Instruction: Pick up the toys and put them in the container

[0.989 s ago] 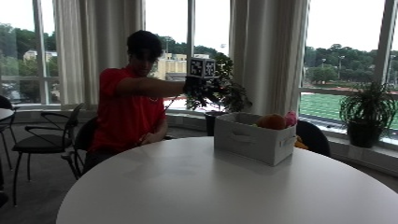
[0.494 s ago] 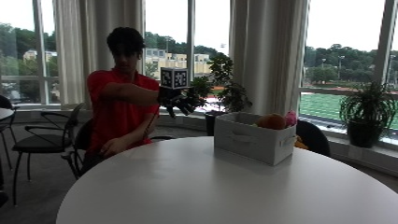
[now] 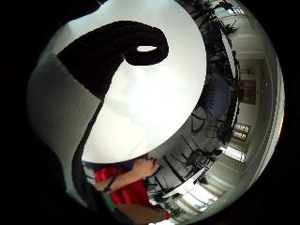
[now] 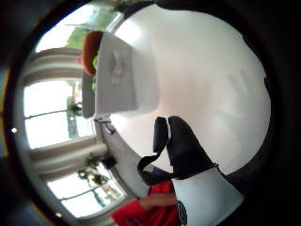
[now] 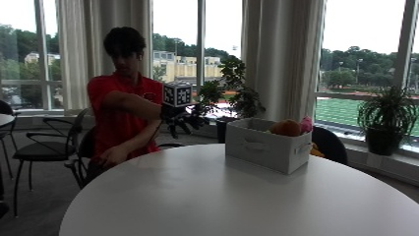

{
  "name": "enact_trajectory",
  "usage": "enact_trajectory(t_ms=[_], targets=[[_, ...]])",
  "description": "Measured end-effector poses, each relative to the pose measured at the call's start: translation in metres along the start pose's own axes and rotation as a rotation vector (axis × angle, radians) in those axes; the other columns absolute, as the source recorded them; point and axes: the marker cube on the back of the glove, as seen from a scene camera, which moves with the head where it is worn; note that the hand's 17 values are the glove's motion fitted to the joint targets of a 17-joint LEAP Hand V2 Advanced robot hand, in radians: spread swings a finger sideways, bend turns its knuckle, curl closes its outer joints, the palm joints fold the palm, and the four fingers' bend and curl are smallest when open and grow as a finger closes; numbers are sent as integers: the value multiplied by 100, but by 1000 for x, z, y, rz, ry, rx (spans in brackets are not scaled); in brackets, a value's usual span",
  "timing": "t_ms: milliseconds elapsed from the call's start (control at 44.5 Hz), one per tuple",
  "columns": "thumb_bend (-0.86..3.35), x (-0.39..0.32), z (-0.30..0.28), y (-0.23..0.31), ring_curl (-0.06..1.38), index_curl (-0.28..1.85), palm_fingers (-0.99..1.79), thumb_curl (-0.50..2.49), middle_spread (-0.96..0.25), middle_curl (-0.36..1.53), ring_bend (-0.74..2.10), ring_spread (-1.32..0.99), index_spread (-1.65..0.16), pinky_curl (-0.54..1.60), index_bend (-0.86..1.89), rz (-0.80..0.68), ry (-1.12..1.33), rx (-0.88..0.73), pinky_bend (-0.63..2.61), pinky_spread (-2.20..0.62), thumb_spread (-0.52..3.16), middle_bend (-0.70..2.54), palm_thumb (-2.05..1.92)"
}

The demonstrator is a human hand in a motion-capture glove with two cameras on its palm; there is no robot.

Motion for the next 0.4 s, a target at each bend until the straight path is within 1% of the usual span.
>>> enact_trajectory(t_ms=[405], targets=[[-1,-3,1,1,25,21,-15,37,-9,19,71,-4,-40,33,13,-18,-15,8,139,4,129,12,14]])
